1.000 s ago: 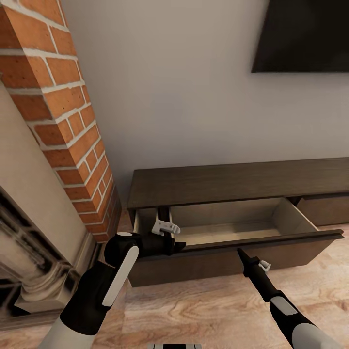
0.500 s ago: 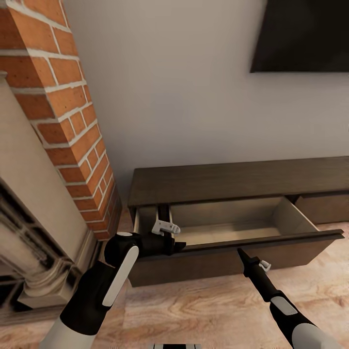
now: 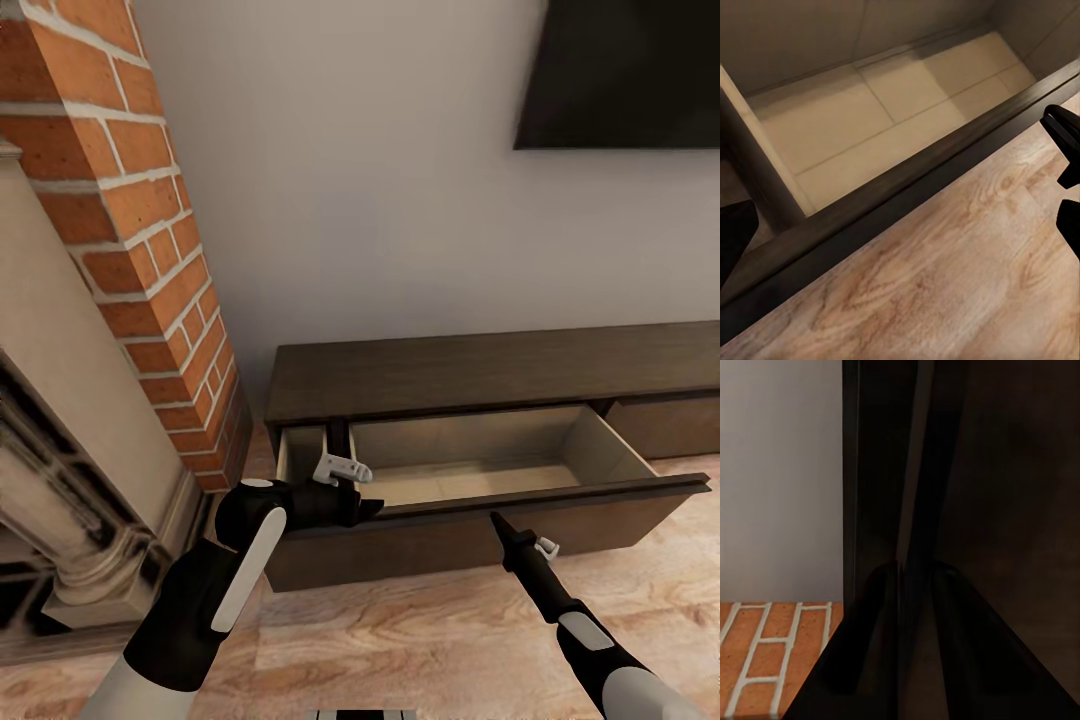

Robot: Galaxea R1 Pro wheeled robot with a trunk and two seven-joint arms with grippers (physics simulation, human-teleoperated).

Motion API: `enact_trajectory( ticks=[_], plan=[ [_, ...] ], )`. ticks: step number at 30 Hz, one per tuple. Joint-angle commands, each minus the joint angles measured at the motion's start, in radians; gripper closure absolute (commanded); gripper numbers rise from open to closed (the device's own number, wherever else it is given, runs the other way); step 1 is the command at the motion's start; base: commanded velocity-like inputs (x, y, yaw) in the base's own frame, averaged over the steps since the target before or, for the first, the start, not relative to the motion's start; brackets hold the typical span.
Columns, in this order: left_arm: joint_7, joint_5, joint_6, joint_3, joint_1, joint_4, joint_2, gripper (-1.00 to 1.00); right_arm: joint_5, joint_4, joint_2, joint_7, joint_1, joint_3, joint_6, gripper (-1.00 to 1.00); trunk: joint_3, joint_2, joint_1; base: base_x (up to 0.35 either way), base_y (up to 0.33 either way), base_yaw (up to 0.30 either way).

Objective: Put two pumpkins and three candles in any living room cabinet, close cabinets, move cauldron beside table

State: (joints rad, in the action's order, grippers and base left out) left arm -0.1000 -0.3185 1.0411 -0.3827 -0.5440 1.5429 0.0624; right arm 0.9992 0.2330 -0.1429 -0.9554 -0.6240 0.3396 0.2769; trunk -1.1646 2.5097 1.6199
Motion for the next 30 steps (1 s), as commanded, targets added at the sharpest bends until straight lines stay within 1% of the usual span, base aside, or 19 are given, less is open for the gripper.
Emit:
enact_trajectory(
  ticks=[1, 7, 23, 30],
  plan=[
    [-0.010, 0.010, 0.004, 0.001, -0.001, 0.000, 0.000, -1.00, 0.002, -0.001, 0.000, -0.006, 0.000, -0.031, 0.015, 1.00, -0.001, 0.000, 0.000, -0.090, 0.000, 0.000],
    [-0.010, 0.010, 0.004, 0.001, -0.001, 0.000, 0.000, -1.00, 0.002, -0.001, 0.000, -0.006, 0.000, -0.031, 0.015, 1.00, -0.001, 0.000, 0.000, -0.068, 0.000, 0.000],
    [-0.010, 0.010, 0.004, 0.001, -0.001, 0.000, 0.000, -1.00, 0.002, -0.001, 0.000, -0.006, 0.000, -0.031, 0.015, 1.00, -0.001, 0.000, 0.000, -0.007, 0.000, 0.000],
    [-0.010, 0.010, 0.004, 0.001, -0.001, 0.000, 0.000, -1.00, 0.002, -0.001, 0.000, -0.006, 0.000, -0.031, 0.015, 1.00, -0.001, 0.000, 0.000, -0.113, 0.000, 0.000]
  ],
)
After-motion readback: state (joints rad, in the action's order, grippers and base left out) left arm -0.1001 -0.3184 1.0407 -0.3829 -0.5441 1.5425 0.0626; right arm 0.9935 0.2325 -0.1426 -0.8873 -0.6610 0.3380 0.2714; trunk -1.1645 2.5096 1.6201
